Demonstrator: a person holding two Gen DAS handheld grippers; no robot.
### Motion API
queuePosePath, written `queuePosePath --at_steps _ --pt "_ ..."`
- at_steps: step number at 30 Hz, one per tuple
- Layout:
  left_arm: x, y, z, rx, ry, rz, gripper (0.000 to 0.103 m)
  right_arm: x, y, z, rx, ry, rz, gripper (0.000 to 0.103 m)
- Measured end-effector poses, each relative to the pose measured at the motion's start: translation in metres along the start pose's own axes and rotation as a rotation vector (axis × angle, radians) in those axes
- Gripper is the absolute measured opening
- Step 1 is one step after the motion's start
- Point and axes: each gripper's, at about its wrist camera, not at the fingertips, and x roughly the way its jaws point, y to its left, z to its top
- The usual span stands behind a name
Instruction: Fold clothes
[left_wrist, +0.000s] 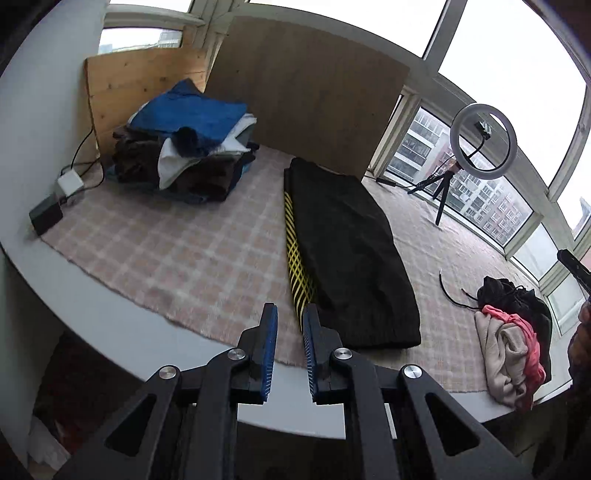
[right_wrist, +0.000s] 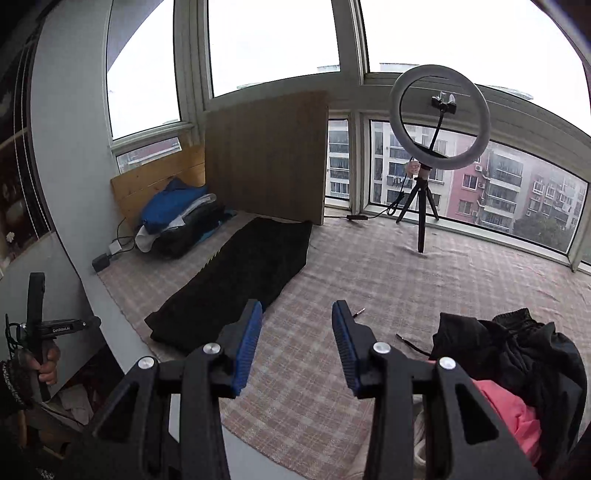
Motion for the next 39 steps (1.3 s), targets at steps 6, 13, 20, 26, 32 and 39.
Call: queuePosePath --at_steps 6,13,20,26,32,39 --pt "0.005 -0.051 0.199 0.297 -0.124 0.054 0.017 0.009 -0.016 0.138 -0.040 -0.083 -0.071 0.039" --pt "0.117 -0.052 0.264 0.271 0.030 -0.046 0.031 0.107 -0.009 0.225 0.002 0.000 -0.087 0.039" --pt "0.297 -0.006 0.212 0.117 0.355 -0.120 0.031 0.258 0.041 0.169 0.007 0.223 -0.023 0.039" --pt "0.374 0.012 0.202 0.021 0.404 -0.072 0.030 0.377 0.065 0.137 -0.026 0.380 -0.005 0.039" --pt "0.413 0.011 0.205 -0.002 0.426 -0.037 0.030 0.471 0.005 0.113 0.035 0.480 -0.074 0.039" --pt "0.423 0.002 0.207 0.038 0.365 -0.034 0.020 0.539 -0.044 0.079 0.146 0.557 -0.039 0.042"
